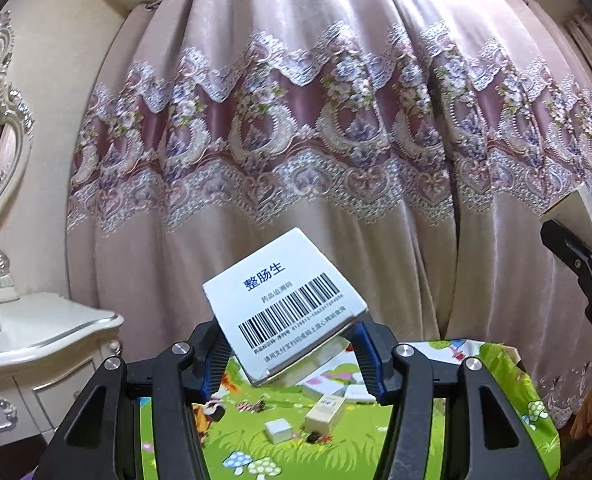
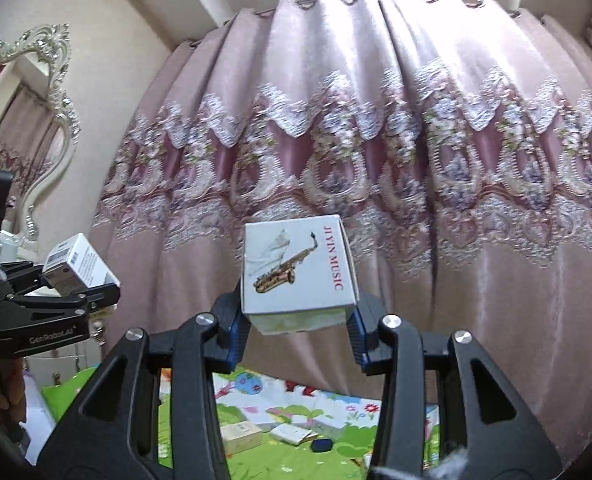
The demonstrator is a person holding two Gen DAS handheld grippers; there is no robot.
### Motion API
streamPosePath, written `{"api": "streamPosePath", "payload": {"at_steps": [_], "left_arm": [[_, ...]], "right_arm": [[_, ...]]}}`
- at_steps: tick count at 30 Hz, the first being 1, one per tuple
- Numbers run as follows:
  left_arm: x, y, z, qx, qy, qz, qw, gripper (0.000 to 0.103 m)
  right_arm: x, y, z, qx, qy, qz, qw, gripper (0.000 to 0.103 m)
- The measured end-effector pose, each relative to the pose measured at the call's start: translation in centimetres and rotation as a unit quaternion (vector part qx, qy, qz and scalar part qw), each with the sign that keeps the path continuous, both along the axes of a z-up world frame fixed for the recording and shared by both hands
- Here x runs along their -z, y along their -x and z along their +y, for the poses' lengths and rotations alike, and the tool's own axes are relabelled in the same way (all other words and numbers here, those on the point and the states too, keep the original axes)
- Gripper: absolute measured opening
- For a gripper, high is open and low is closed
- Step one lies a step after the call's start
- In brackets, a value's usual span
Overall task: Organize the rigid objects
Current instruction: 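Lift both held white boxes and carry them to the storage box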
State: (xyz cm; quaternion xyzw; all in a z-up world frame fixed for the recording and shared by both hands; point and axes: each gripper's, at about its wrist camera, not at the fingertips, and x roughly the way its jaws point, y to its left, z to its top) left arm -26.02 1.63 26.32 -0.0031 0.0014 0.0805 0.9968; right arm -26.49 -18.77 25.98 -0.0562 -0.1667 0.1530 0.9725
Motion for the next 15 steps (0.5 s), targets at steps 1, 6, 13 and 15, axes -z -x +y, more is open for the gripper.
{"api": "streamPosePath", "payload": {"at_steps": [1, 6, 13, 15], "left_arm": [[0.2, 0.0, 0.5, -0.003, 0.004, 0.006, 1.0000, 0.056], [1.6, 0.3, 3.1, -0.025, 0.022, 0.034, 0.9988, 0.056], [4.2, 0.9, 7.0, -0.055, 0.051, 0.093, 0.9928, 0.056], [5.2, 1.1, 8.3, -0.063, 0.067, 0.114, 0.9892, 0.056]], "right_arm": [[0.1, 0.0, 0.4, -0.005, 0.004, 0.003, 1.000, 0.046], [0.6, -0.1, 2.6, -0.035, 0.026, 0.019, 0.999, 0.046], [1.6, -0.3, 5.9, -0.090, 0.054, 0.053, 0.993, 0.046], [2.1, -0.4, 7.2, -0.109, 0.066, 0.066, 0.990, 0.046]]}}
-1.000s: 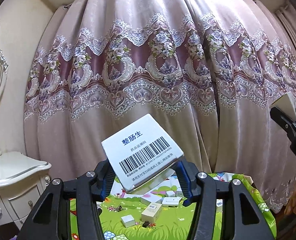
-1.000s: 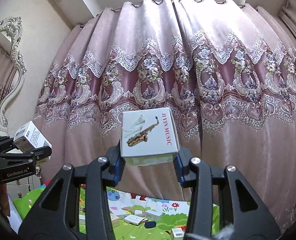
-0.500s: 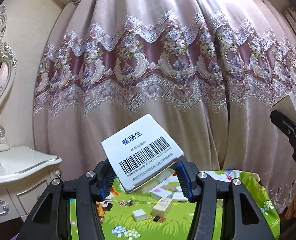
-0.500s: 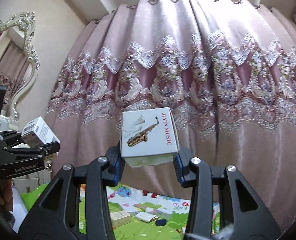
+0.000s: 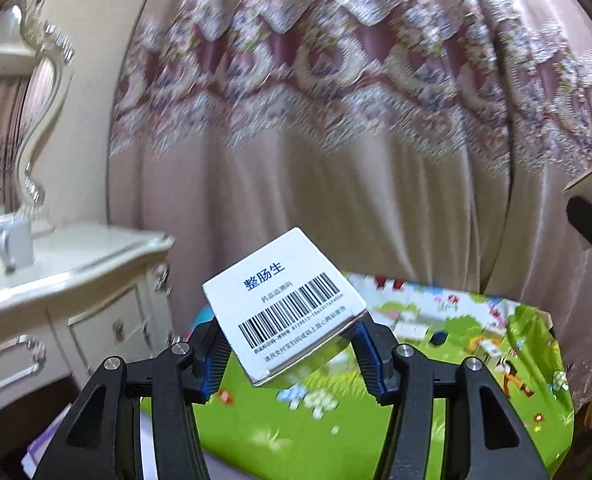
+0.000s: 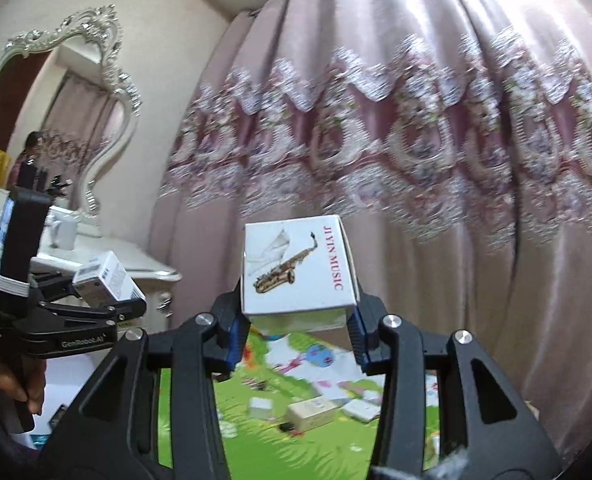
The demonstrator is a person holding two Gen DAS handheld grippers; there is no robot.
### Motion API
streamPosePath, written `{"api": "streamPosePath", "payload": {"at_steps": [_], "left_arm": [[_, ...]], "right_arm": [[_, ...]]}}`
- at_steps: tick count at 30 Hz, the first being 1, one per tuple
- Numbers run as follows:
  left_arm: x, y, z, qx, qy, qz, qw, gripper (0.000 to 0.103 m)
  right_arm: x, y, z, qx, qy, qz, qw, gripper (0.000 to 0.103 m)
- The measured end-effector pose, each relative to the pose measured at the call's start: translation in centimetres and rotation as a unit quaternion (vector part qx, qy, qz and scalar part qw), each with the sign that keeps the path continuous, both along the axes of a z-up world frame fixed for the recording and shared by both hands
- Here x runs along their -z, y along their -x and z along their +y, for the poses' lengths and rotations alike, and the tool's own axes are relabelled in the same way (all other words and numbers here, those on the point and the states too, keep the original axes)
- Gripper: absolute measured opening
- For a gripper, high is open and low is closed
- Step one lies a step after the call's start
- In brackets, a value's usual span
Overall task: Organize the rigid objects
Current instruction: 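Lift both held white boxes and carry them to the storage box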
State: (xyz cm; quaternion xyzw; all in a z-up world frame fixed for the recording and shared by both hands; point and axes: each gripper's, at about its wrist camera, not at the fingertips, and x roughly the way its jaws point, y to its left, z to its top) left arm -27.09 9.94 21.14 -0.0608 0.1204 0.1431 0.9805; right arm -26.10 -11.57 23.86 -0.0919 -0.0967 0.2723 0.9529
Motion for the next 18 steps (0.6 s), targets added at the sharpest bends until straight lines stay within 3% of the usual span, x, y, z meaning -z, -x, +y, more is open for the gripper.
{"api": "streamPosePath", "payload": {"at_steps": [11, 14, 18], "left_arm": [[5.7, 3.7, 6.4, -0.071, 0.061, 0.068, 0.9933, 0.056], [7.4, 5.1, 8.2, -0.099, 0.072, 0.086, 0.9887, 0.056], [9.9, 7.0, 10.9, -0.140, 0.092, 0.115, 0.9792, 0.056]], "right_arm": [[3.4, 1.0, 7.8, -0.119, 0.083, 0.050, 0.988, 0.046], [4.7, 0.8, 10.5, -0.168, 0.109, 0.088, 0.976, 0.046], [7.0, 0.6, 14.6, -0.230, 0.158, 0.136, 0.951, 0.046]]}}
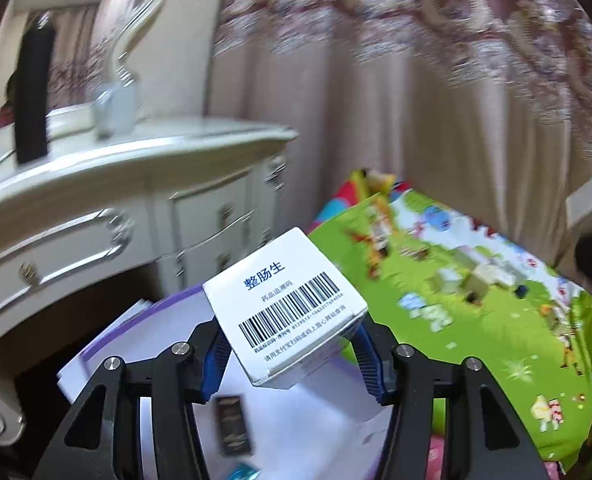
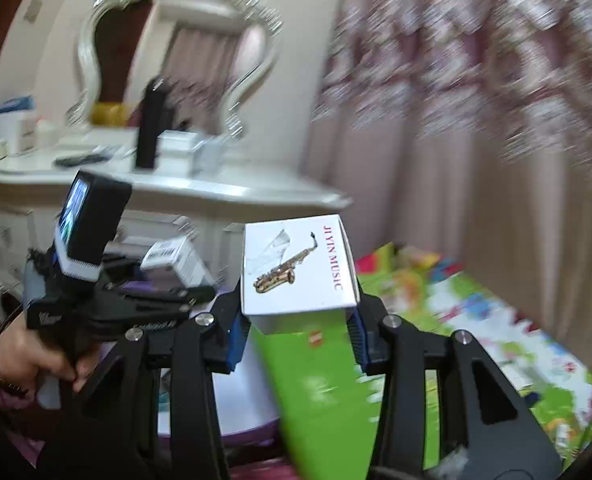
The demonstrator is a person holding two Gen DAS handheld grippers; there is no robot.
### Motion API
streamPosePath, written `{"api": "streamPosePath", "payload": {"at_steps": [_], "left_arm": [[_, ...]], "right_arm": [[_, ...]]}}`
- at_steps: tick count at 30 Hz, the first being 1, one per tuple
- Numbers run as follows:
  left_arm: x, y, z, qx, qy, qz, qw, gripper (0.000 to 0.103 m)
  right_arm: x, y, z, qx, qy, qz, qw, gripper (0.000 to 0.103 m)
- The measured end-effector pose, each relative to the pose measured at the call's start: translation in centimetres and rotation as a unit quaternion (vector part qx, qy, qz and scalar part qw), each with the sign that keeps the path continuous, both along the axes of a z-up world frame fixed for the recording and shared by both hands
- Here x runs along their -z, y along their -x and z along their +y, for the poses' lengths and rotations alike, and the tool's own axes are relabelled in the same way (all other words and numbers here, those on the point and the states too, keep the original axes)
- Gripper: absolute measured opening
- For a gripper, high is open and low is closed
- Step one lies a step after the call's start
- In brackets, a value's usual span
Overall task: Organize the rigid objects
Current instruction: 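Lift both held white boxes and carry them to the storage box, then open both tools to release the white boxes into the storage box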
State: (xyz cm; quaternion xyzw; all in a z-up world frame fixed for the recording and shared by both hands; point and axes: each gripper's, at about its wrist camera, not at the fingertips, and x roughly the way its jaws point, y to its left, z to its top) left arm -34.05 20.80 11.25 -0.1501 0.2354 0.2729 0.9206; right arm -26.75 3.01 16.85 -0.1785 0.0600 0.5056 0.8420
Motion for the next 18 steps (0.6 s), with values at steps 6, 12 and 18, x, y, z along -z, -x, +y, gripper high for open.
{"api": "streamPosePath", "payload": {"at_steps": [6, 12, 18], "left_arm": [[3.9, 1.9, 4.2, -0.050, 0.054, 0.050, 0.9960, 0.056], [7.1, 3.2, 7.1, -0.077, 0.099, 0.082, 0.9888, 0.056], [8.5, 3.6, 8.6, -0.089, 0.114, 0.092, 0.9852, 0.056]], "right_arm": [[4.9, -0.5, 6.1, -0.066, 0.097, 0.069, 0.991, 0.046], [10.0, -1.8, 9.8, -0.086, 0.173, 0.135, 0.972, 0.046], [13.1, -2.4, 12.0, -0.096, 0.212, 0.162, 0.959, 0.046]]}}
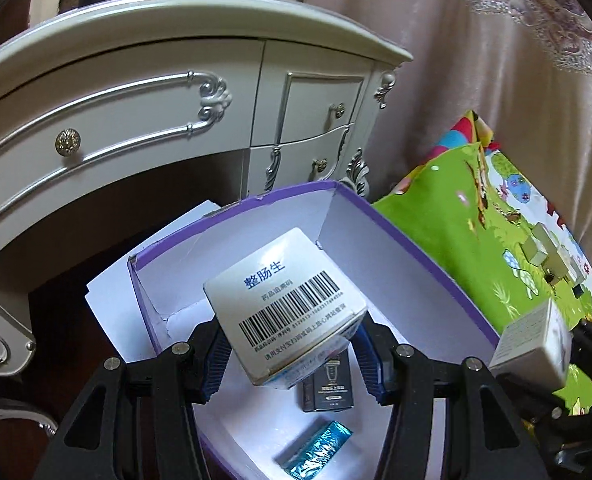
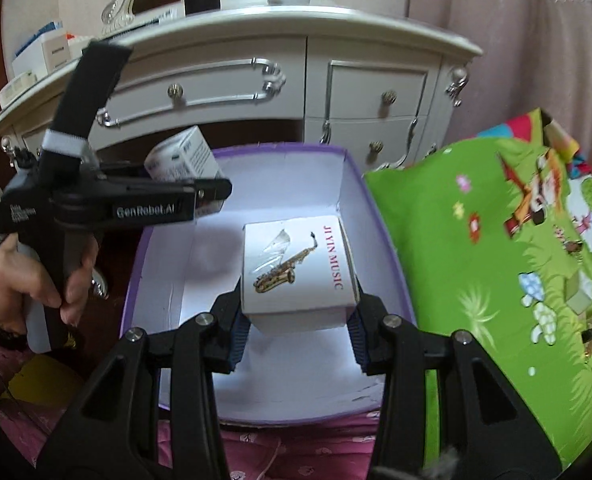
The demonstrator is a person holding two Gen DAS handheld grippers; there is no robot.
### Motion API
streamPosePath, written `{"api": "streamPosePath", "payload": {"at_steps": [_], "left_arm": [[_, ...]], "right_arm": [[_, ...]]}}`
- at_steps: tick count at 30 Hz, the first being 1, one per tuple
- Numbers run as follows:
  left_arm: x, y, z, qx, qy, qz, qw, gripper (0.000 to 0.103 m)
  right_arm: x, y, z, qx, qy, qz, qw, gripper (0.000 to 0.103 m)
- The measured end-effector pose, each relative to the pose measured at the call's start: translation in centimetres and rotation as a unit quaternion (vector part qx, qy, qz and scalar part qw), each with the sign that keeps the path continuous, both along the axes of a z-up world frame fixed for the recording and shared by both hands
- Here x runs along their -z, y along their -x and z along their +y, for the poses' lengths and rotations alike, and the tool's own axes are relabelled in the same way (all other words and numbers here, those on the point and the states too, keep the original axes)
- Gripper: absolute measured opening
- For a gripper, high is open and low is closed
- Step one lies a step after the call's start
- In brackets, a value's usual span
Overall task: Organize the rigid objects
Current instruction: 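Open both tools to release the white boxes into the storage box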
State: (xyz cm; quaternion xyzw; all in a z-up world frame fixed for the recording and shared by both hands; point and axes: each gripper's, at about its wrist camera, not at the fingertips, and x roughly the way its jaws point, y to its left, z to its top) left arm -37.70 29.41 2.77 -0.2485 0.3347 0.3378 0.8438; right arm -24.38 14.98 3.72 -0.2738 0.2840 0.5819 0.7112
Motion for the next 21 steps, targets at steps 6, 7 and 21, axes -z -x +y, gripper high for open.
{"api": "streamPosePath", "payload": {"at_steps": [6, 7, 21], "left_arm": [[-0.1, 0.1, 1.0, -0.008, 0.000, 0.006, 0.9999, 0.056], [0.0, 0.1, 1.0, -0.009, 0.000, 0.008, 0.9999, 0.056], [1.1, 0.0, 0.8, -0.005, 0.038, 0.026, 0.9989, 0.088]], "right_arm": [[1.0, 0.3, 0.8, -0.003, 0.012, 0.005, 1.000, 0.046], [1.0, 0.3, 1.0, -0.005, 0.013, 0.008, 1.000, 0.046], [0.7, -0.8, -0.8, 0.005, -0.001, 0.037, 0.999, 0.080]]}}
